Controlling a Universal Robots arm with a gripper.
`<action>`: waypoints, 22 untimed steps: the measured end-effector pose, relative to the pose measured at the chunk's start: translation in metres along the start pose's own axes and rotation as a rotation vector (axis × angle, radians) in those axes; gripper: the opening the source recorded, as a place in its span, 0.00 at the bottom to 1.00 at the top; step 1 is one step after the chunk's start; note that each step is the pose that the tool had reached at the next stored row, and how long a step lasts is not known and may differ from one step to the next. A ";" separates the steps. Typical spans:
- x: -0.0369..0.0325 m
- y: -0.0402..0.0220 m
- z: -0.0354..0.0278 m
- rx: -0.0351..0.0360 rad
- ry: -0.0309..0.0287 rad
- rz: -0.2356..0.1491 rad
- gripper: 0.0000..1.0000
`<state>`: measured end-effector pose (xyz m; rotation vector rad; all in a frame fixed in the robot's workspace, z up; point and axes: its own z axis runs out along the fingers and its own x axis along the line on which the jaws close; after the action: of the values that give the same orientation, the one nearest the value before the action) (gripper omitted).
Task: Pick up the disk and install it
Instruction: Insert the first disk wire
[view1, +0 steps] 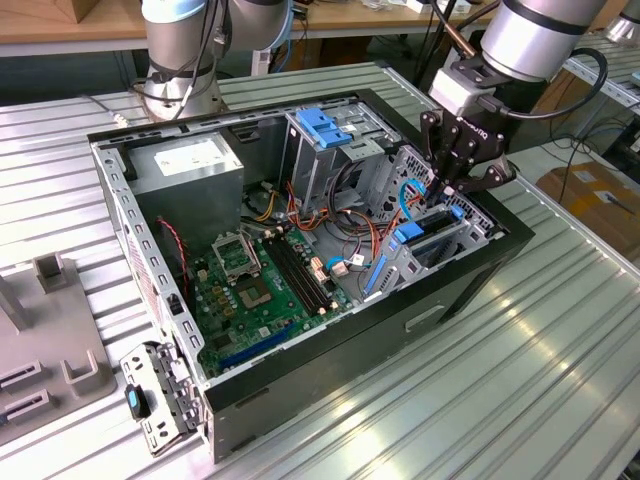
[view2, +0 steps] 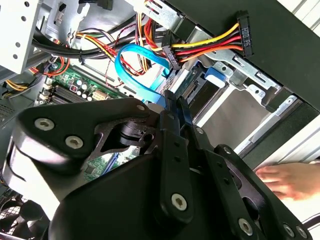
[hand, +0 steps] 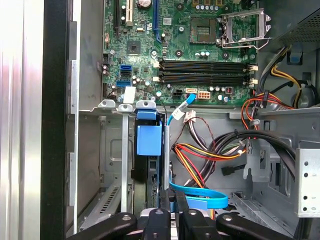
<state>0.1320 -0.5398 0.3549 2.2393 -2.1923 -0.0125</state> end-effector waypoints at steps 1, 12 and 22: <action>0.0000 0.0000 0.0000 0.0000 0.0000 0.000 0.16; 0.0053 0.0074 0.0006 0.0179 0.0008 -0.035 0.16; 0.0100 0.0166 0.0034 0.0479 0.0021 -0.063 0.16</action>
<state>0.1155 -0.5502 0.3516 2.3318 -2.1423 0.0424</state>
